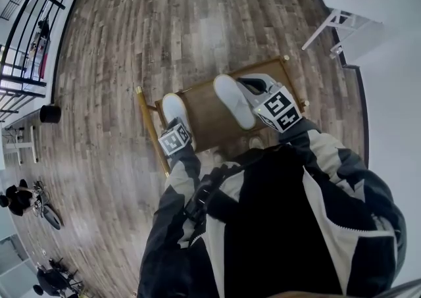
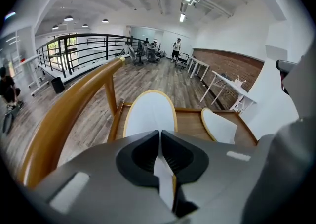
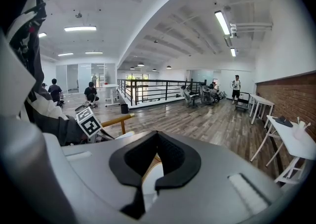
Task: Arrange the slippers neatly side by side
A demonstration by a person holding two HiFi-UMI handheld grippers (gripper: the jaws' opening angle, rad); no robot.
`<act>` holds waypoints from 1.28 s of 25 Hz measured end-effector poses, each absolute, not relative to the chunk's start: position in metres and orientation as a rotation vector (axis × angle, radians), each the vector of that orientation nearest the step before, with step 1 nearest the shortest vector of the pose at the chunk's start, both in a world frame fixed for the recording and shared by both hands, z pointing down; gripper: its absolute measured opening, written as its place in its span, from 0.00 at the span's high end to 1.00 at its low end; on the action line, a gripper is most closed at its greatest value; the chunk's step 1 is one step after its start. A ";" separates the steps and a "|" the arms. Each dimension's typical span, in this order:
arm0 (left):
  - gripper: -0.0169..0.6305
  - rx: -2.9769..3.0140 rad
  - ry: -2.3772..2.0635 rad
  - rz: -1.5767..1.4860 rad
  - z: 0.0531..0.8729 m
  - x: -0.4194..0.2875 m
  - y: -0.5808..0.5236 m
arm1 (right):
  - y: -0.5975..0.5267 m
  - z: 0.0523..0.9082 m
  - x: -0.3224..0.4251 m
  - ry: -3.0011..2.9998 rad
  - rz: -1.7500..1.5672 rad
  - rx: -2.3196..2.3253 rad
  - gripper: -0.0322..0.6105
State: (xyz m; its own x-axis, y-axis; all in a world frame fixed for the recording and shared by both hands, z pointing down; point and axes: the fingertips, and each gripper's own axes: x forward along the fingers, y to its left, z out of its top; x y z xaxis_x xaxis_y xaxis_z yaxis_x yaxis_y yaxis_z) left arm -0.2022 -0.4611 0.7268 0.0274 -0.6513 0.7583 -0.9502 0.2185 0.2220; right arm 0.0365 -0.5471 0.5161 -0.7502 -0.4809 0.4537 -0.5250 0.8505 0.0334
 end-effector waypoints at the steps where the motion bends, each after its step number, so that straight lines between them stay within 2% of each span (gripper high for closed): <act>1: 0.93 1.510 -1.696 0.493 0.730 -0.202 -0.462 | -0.547 0.517 0.037 -2.569 0.134 0.743 0.94; 21: 0.92 1.498 -1.624 0.699 0.767 -0.207 -0.466 | -0.543 0.518 0.053 -2.522 0.113 0.786 0.94; 23: 0.87 1.505 -1.626 0.714 0.766 -0.207 -0.468 | -0.542 0.518 0.054 -2.525 0.112 0.783 0.94; 25: 0.76 1.507 -1.632 0.714 0.764 -0.208 -0.471 | -0.541 0.520 0.053 -2.526 0.113 0.777 0.94; 28: 0.70 1.527 -1.638 0.723 0.759 -0.205 -0.475 | -0.541 0.520 0.052 -2.529 0.121 0.768 0.94; 32: 0.69 1.548 -1.637 0.753 0.753 -0.203 -0.474 | -0.540 0.519 0.047 -2.540 0.125 0.752 0.94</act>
State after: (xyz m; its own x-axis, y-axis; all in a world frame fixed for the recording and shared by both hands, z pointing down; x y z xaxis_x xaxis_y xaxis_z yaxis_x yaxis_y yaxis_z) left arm -0.2025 -0.4742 0.7533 0.0099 -0.5531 0.8330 -0.9925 0.0963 0.0758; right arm 0.0467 -0.5395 0.5190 -0.7311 -0.4894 0.4753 -0.5337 0.8443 0.0485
